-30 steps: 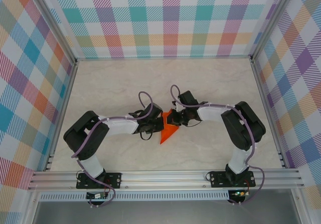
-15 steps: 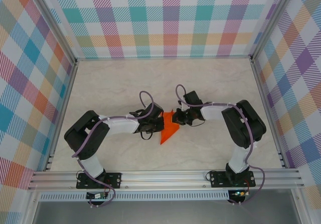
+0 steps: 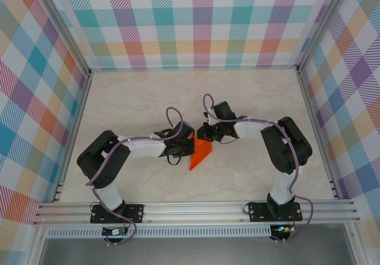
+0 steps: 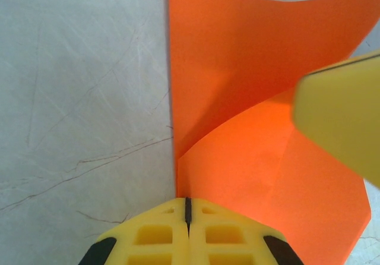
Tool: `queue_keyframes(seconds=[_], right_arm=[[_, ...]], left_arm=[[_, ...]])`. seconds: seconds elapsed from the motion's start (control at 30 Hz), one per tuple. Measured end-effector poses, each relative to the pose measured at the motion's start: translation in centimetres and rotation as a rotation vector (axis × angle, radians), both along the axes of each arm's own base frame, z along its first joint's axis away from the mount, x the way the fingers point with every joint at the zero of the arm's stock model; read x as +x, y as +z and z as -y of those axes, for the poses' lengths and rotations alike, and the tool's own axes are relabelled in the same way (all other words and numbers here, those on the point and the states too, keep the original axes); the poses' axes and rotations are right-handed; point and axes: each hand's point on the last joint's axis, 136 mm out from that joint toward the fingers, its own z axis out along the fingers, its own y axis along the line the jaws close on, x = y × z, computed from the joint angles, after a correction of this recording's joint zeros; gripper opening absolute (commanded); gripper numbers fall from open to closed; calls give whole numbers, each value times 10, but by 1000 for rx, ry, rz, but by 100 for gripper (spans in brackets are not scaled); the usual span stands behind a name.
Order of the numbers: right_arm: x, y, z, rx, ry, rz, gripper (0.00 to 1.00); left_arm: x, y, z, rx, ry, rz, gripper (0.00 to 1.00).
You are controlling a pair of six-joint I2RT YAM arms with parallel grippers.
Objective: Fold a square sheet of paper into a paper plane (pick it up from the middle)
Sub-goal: Fourth fold the wing at the center of the table.
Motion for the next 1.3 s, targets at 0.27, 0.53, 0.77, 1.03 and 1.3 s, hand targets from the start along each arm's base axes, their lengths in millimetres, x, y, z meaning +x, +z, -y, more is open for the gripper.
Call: queue_keyframes(seconds=[0.27, 0.53, 0.77, 1.03, 1.3], right_arm=[[9, -19, 13, -32, -22, -19, 0], [33, -25, 32, -14, -72, -25, 0], [66, -19, 69, -55, -194, 21, 2], [51, 29, 43, 4, -135, 96, 2], [-23, 1, 8, 0, -13, -61, 1]], left_arm=[[-1, 0, 0, 10, -3, 1, 0], [1, 0, 1, 7, -1, 10, 0], [1, 0, 0, 11, -3, 12, 0], [2, 0, 1, 13, -10, 16, 0], [2, 0, 1, 15, -20, 22, 0]])
